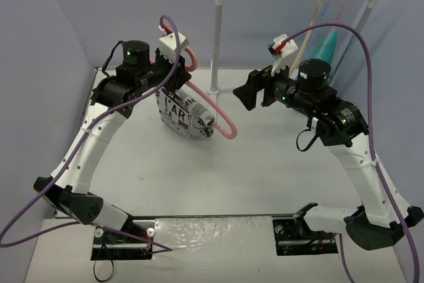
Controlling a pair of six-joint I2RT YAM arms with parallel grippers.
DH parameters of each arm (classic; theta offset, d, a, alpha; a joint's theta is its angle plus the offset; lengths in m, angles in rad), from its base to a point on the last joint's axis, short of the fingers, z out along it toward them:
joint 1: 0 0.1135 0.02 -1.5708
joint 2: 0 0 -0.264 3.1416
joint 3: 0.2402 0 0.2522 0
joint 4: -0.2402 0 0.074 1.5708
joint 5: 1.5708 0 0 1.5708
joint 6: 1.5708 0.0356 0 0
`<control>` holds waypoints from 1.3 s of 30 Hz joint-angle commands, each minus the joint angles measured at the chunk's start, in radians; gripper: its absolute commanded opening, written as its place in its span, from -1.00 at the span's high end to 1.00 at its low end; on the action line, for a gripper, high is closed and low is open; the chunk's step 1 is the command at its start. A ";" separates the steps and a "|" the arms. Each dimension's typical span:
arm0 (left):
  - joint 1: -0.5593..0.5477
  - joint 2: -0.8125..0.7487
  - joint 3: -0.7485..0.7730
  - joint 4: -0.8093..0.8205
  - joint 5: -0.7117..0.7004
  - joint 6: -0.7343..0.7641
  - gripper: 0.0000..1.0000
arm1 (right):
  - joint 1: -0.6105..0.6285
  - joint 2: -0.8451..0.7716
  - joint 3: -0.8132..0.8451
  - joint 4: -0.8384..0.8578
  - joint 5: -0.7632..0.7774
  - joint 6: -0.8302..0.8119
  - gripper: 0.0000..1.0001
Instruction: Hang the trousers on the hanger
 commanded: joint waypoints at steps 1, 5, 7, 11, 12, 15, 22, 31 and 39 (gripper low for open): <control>-0.054 -0.033 0.137 0.097 -0.104 0.010 1.00 | 0.062 0.057 0.026 0.000 -0.098 -0.040 -0.55; -0.084 -0.011 0.171 0.088 -0.139 0.009 1.00 | 0.128 0.125 0.049 0.001 -0.063 -0.037 -0.56; -0.097 -0.007 0.177 0.095 -0.139 0.008 1.00 | 0.134 0.149 0.051 0.003 -0.044 -0.045 -0.55; -0.120 0.002 0.196 0.088 -0.149 0.009 1.00 | 0.140 0.192 0.073 0.003 -0.037 -0.055 -0.52; -0.127 0.005 0.196 0.089 -0.152 0.009 1.00 | 0.145 0.199 0.078 0.003 -0.039 -0.054 -0.50; -0.143 0.011 0.199 0.095 -0.158 0.008 1.00 | 0.168 0.221 0.089 0.001 -0.017 -0.055 -0.30; -0.166 0.041 0.218 0.089 -0.172 0.014 1.00 | 0.214 0.236 0.106 0.009 0.024 -0.048 0.31; -0.197 0.058 0.238 0.100 -0.174 0.010 1.00 | 0.226 0.219 0.076 0.009 0.121 -0.042 1.00; -0.206 -0.012 0.127 0.150 -0.213 -0.006 -0.01 | 0.227 0.124 0.110 0.015 0.203 -0.024 1.00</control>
